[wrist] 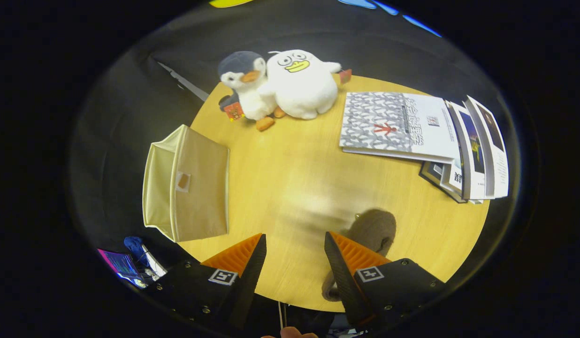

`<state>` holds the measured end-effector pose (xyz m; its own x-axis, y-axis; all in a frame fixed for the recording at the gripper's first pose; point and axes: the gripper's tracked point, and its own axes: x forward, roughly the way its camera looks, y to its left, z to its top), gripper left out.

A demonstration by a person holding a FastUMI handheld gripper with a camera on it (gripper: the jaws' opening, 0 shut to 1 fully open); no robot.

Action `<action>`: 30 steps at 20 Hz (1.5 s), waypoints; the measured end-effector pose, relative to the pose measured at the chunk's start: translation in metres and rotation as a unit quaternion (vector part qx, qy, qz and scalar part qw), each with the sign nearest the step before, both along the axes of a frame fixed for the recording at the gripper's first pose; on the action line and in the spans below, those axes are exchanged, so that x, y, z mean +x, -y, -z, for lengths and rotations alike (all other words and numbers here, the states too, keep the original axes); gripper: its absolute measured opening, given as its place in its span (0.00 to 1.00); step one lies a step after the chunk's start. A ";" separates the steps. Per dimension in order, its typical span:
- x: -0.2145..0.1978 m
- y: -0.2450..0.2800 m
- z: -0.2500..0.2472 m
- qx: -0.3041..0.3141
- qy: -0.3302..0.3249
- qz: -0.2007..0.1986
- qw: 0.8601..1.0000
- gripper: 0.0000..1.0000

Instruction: Open the storage box then place both shoes into the box .Put the left shoe in first, then the right shoe, with the right side of both shoes facing outward in a uniform manner.

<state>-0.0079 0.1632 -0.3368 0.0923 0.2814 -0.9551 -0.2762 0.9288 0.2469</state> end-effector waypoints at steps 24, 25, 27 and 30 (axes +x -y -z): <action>-0.063 0.127 0.080 -0.032 -0.077 0.122 0.989 0.77; -0.064 0.126 0.084 -0.029 -0.085 0.125 0.988 0.77; -0.065 0.128 0.090 -0.029 -0.093 0.126 0.987 0.77; -0.069 0.133 0.097 -0.039 -0.095 0.116 0.988 0.77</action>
<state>-0.0764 0.0303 -0.4336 -0.0376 0.1991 -0.9793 -0.0092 0.9798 0.1996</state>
